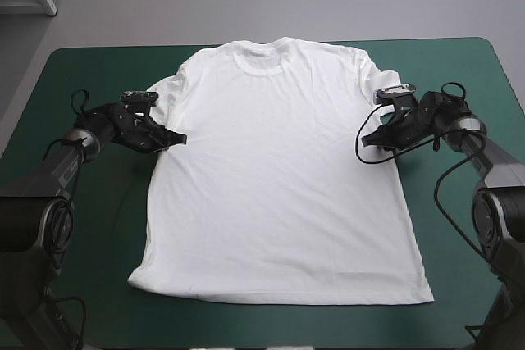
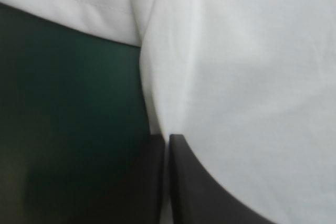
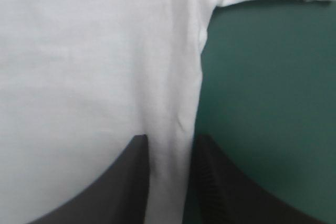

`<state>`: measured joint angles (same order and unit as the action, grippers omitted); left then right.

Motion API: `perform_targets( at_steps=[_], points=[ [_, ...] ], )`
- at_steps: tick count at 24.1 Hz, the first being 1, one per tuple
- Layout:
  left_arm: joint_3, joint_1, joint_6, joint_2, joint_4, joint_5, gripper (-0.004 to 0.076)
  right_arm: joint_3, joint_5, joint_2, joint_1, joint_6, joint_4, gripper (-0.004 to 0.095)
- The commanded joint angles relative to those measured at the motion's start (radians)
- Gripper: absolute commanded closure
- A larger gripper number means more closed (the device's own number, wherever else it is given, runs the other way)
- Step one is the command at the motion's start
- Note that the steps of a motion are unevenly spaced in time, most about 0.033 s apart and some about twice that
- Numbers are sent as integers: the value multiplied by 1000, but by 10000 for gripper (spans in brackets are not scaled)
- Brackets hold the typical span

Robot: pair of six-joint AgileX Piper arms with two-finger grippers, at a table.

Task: Fold the cloth

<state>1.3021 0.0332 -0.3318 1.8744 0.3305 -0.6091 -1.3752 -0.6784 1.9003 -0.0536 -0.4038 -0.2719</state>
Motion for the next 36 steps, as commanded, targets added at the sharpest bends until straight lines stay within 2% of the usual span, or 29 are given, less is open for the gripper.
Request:
perform_targets(
  at_steps=[1, 2, 12, 17, 20, 24, 26, 29, 31, 36],
  points=[
    [21, 2, 1, -37, 10, -21, 703, -21, -45, -30, -12, -27, -15, 873],
    [21, 2, 1, -37, 10, -19, 703, -21, -50, -30, -12, -29, -15, 929],
    [25, 2, -22, -80, 10, 9, 703, -51, -5, -110, -12, -30, -45, 925],
    [26, 2, -22, -221, 35, 42, 703, -180, -42, -245, -12, -74, -119, 925],
    [35, 2, -22, -335, 35, 68, 703, -248, -46, -323, -12, -74, -119, 925],
    [140, 1, -22, -465, 33, 43, 703, -317, -45, -435, -12, -78, -112, 925],
    [252, 1, -18, -515, 33, 6, 703, -353, -45, -493, -12, -80, -103, 925],
    [452, 1, -18, -533, 28, -88, 703, -384, -43, -579, -12, -83, -86, 925],
    [524, 1, -16, -530, -1, -107, 703, -389, -35, -627, -12, -83, -83, 925],
    [541, 1, 46, -504, -98, -112, 703, -389, -14, -649, -12, -81, -65, 925]
  ],
)
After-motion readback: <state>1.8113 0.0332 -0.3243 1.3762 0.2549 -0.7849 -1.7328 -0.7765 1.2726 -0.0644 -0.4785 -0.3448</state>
